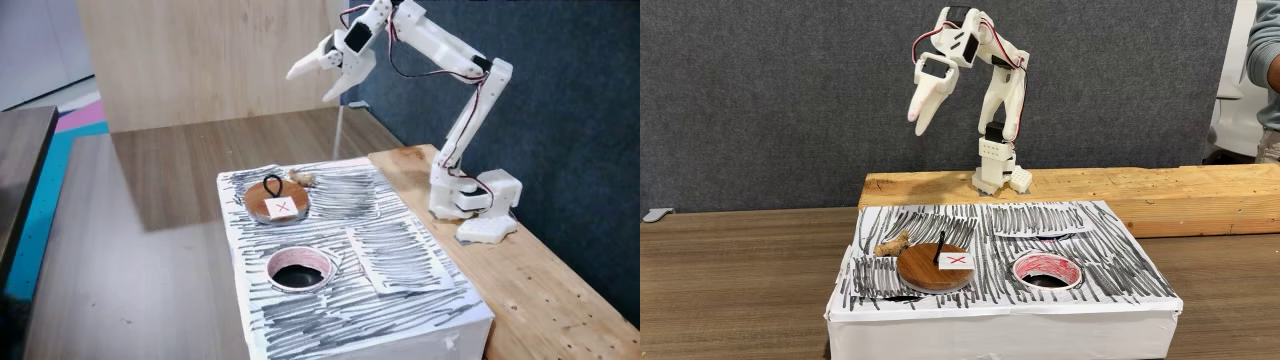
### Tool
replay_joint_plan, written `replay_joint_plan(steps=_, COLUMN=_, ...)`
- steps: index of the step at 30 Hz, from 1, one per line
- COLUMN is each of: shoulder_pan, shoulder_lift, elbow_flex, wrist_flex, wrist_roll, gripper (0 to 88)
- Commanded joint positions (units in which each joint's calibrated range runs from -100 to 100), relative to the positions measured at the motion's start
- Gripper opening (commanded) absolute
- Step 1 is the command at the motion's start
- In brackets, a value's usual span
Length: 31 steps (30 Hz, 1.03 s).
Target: Pick the brown debris from the hole.
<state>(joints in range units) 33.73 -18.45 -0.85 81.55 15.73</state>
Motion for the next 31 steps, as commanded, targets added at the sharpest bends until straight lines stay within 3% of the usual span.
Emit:
replay_joint_plan(steps=1, shoulder_pan=-0.5, shoulder_lift=-1.7, elbow_flex=-1.0, wrist_flex=0.2, wrist_roll=0.4, gripper=34.3)
replay_joint_plan(steps=31, shoulder_pan=-0.5, shoulder_lift=-1.8, elbow_flex=-1.1, wrist_flex=0.2, wrist_roll=0.5, gripper=34.3)
